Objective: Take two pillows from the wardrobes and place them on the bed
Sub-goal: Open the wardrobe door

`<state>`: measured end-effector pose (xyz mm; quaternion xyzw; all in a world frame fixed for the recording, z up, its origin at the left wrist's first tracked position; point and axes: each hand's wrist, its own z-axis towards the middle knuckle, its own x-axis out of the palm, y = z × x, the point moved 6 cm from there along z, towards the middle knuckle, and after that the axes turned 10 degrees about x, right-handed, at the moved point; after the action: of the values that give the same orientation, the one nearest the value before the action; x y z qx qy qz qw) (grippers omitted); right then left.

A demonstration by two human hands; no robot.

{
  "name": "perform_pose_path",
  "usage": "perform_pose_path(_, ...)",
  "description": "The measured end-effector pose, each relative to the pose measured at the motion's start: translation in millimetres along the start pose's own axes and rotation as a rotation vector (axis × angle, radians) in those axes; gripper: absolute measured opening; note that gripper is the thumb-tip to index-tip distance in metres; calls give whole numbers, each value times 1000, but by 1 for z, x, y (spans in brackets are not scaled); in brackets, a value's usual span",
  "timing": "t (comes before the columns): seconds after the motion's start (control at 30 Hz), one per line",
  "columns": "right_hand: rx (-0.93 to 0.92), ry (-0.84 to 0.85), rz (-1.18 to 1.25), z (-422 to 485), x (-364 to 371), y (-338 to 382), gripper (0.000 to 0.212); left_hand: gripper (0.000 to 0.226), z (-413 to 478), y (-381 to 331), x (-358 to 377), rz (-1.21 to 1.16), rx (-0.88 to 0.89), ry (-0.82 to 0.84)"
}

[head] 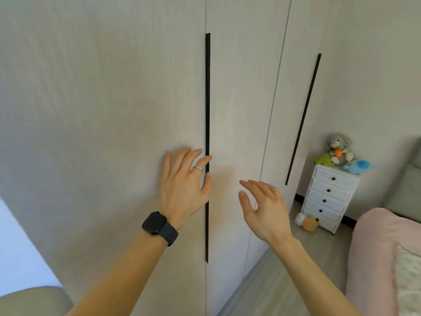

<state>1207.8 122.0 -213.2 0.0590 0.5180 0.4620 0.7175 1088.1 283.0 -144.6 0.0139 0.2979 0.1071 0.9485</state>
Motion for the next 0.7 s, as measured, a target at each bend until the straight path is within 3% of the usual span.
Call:
perform_pose_path(0.13,-135,-92,118,66,8,19,35,47,50,11,-1,183,47,-138)
perform_pose_path(0.23,-262,-155,187,110,16,35,42,56,79,20,4,336,-12,-183)
perform_pose_path(0.53,-676,-315,253,215,72,59,60,81,110,28,54,750,-287,-196)
perform_pose_path(0.7,-764,-428,314,235,104,56,65,81,111,30,63,855,-278,-171)
